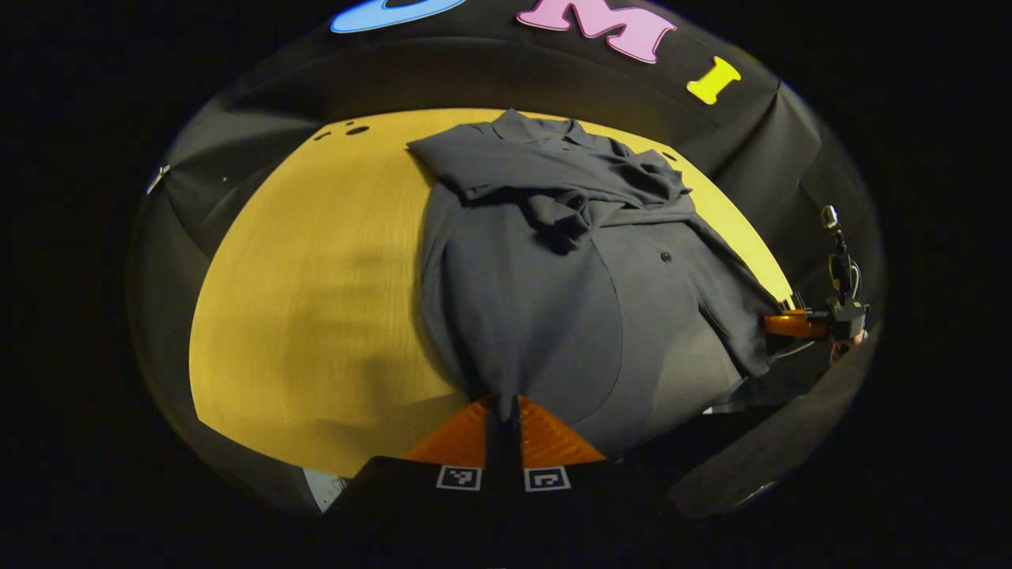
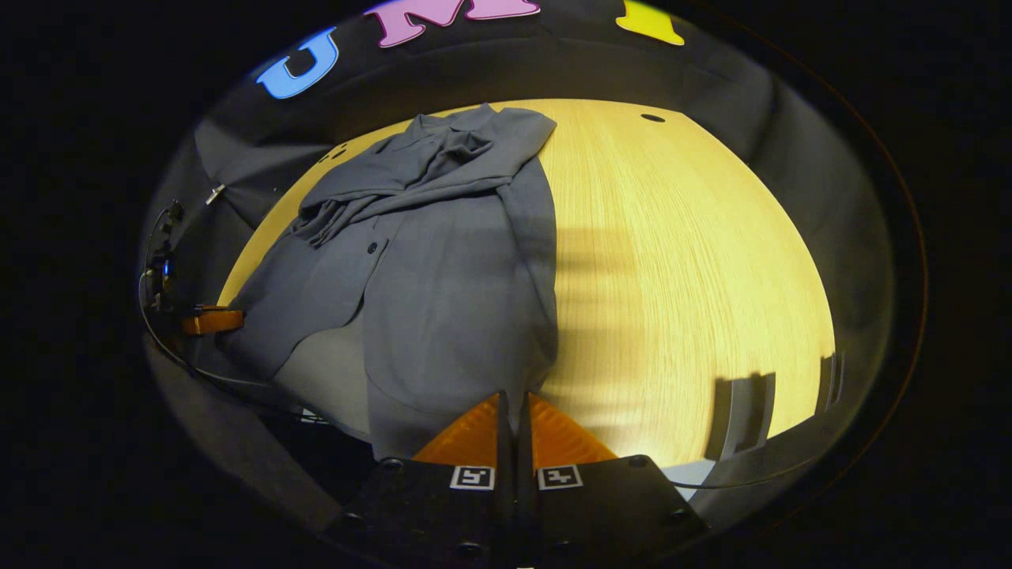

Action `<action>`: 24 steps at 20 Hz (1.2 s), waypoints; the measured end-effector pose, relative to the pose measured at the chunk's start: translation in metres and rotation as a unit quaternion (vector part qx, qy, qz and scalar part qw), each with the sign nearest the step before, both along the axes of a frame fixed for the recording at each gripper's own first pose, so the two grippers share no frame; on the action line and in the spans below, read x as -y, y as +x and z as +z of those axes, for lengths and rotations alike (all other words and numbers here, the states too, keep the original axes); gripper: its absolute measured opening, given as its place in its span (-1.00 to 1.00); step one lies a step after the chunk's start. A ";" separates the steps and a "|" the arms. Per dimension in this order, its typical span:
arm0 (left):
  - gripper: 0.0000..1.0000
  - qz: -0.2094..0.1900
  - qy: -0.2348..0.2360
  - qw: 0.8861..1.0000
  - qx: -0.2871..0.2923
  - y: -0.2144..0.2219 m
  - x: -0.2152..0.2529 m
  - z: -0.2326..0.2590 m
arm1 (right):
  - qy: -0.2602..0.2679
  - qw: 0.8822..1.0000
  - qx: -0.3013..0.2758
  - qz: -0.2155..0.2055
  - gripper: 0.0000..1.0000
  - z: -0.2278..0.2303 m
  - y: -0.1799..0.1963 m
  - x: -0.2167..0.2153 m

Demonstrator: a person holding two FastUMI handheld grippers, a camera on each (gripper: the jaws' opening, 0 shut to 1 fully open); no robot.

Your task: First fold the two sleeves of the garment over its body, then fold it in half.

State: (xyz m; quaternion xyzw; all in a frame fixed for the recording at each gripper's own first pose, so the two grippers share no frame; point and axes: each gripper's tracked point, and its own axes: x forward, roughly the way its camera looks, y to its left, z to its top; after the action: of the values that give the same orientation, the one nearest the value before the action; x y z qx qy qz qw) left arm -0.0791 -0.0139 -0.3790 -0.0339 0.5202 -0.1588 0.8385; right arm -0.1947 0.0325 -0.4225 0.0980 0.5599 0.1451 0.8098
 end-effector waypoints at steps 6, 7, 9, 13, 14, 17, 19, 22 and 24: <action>-0.89 0.052 -0.045 0.998 0.014 0.033 0.013 0.040 | 0.028 0.998 0.051 -0.033 -0.89 0.046 0.025 0.005; -0.89 0.063 -0.056 0.996 0.018 0.044 0.015 0.049 | 0.037 0.996 0.066 -0.044 -0.89 0.056 0.038 0.006; -0.89 0.075 -0.065 0.995 0.035 0.066 0.016 0.064 | 0.058 0.991 0.092 -0.071 -0.89 0.076 0.069 0.005; -0.89 0.073 -0.077 0.990 0.096 0.120 0.023 0.109 | 0.090 0.980 0.145 -0.101 -0.90 0.113 0.127 0.005; -0.89 0.075 -0.080 0.987 0.116 0.137 0.023 0.123 | 0.096 0.977 0.158 -0.107 -0.89 0.122 0.142 0.006; -0.89 0.075 -0.089 0.981 0.154 0.169 0.024 0.153 | 0.108 0.967 0.192 -0.131 -0.90 0.141 0.185 0.011; -0.89 0.068 -0.081 0.978 0.178 0.194 0.024 0.162 | 0.109 0.962 0.210 -0.136 -0.89 0.151 0.211 0.014; -0.90 0.073 -0.078 0.972 0.212 0.231 0.023 0.178 | 0.103 0.958 0.235 -0.129 -1.00 0.160 0.248 0.012; -0.89 0.078 -0.067 0.969 0.226 0.254 0.022 0.179 | 0.096 0.956 0.249 -0.124 -0.91 0.163 0.271 0.010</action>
State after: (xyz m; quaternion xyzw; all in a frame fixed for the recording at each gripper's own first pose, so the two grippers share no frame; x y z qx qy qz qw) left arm 0.1752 -0.0357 -0.2004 -0.0939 0.3008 -0.1309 0.9400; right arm 0.0766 0.0222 -0.2595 0.2053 0.3074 0.1162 0.9219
